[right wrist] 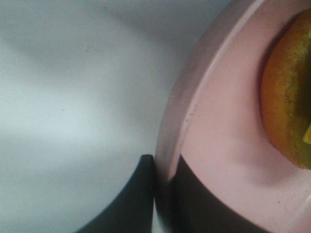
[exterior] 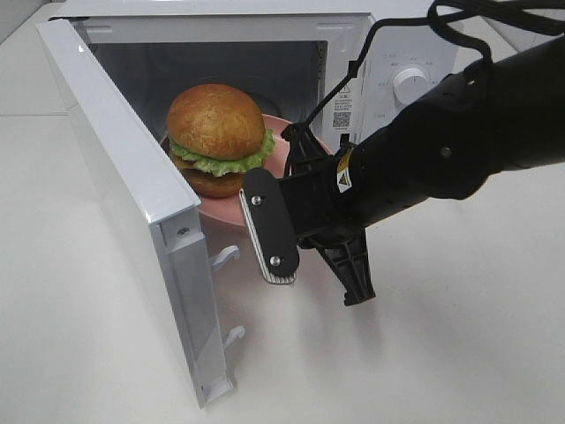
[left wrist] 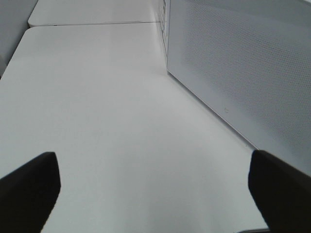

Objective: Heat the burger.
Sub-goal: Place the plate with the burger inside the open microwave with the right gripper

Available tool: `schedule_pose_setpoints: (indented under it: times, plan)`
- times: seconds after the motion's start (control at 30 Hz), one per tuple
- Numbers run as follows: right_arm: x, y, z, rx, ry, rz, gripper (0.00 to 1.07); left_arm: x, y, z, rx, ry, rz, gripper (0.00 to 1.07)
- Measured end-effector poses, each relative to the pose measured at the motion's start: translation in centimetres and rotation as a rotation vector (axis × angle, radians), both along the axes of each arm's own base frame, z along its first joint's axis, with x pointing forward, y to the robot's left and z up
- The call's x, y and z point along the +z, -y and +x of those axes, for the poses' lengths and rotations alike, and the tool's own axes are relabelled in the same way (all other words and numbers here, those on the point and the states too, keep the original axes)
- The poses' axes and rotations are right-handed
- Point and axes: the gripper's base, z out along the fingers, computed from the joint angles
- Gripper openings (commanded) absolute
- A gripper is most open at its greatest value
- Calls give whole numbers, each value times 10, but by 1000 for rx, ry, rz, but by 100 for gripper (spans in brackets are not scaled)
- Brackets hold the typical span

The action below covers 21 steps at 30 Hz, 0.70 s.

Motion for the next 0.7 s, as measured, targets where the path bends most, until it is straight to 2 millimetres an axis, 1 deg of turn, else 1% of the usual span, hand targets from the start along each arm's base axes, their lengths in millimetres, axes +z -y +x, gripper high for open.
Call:
schedule_pose_setpoints:
  times: [0.03, 0.13, 0.2, 0.23, 0.3, 0.4, 0.47, 0.7]
  plan:
    - [0, 1, 8, -15, 3, 1, 0, 0, 0, 0, 0, 0, 0, 98]
    - [1, 1, 11, -23, 5, 5, 0, 0, 0, 0, 0, 0, 0, 98]
    - [4, 4, 21, -47, 18, 14, 0, 0, 0, 0, 0, 0, 0, 98]
    - [4, 4, 21, -47, 18, 14, 0, 0, 0, 0, 0, 0, 0, 98]
    - [7, 5, 28, -61, 29, 22, 0, 0, 0, 0, 0, 0, 0, 98]
    - [7, 4, 30, -62, 27, 19, 0, 0, 0, 0, 0, 0, 0, 98]
    - [5, -2, 39, -62, 25, 17, 0, 0, 0, 0, 0, 0, 0, 98]
    - [2, -10, 51, -67, 18, 11, 0, 0, 0, 0, 0, 0, 0, 98]
